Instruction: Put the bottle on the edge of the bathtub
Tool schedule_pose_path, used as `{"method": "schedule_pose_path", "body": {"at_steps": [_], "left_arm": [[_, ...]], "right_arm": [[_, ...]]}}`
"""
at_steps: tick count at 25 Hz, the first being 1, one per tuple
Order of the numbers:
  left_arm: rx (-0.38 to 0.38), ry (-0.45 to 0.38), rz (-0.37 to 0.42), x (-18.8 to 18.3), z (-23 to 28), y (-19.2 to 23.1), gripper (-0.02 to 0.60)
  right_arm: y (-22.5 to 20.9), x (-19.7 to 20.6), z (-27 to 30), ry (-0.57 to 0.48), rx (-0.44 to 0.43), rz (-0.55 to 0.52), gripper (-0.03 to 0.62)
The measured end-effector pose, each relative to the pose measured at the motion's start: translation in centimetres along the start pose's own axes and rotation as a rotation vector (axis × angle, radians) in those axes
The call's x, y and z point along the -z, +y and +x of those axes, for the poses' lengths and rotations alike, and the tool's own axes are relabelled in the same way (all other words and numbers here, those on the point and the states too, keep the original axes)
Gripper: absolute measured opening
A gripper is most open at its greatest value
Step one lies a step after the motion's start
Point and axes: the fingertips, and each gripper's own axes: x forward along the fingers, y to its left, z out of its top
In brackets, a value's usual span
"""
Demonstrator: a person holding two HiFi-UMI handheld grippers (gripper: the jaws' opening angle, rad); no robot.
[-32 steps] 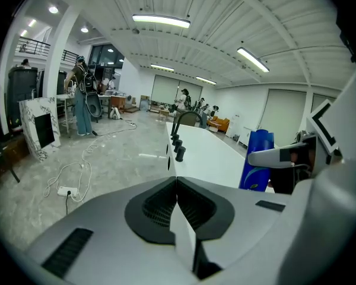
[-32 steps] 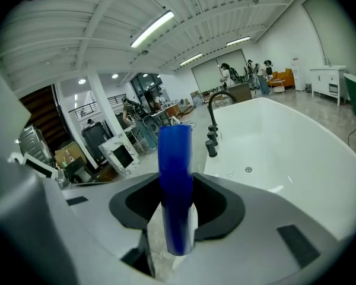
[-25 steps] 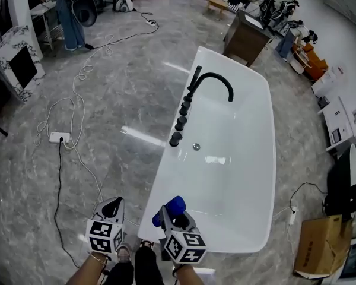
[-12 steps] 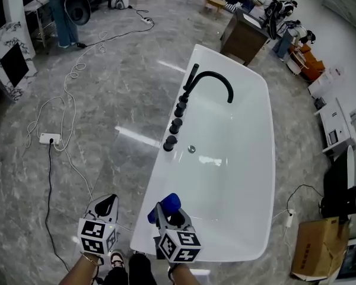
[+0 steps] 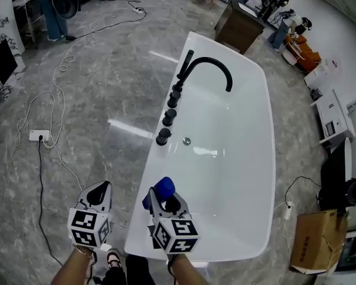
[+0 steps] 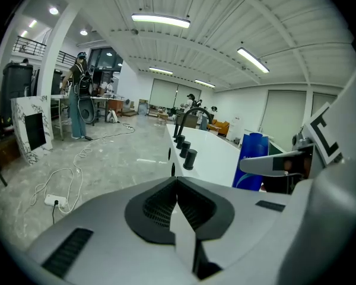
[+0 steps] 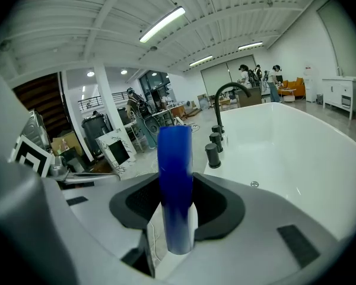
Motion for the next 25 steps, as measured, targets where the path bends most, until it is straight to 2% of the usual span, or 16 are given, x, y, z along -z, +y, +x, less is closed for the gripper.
{"method": "schedule_pose_path", "body": {"at_steps": [8,25], "left_arm": [[0.002,-0.008,-0.004,-0.2,2.1,0.5,0.017],[0.004,-0.021,0.043,-1.6,6.6,1.1,0.017]], "right_arm": [[-1.0,-0.8,2.8,-0.002,-0.009,-0.055,0.172],[-3.6,-2.8,7.7,-0.02,-0.001,-0.12,0.172]]}}
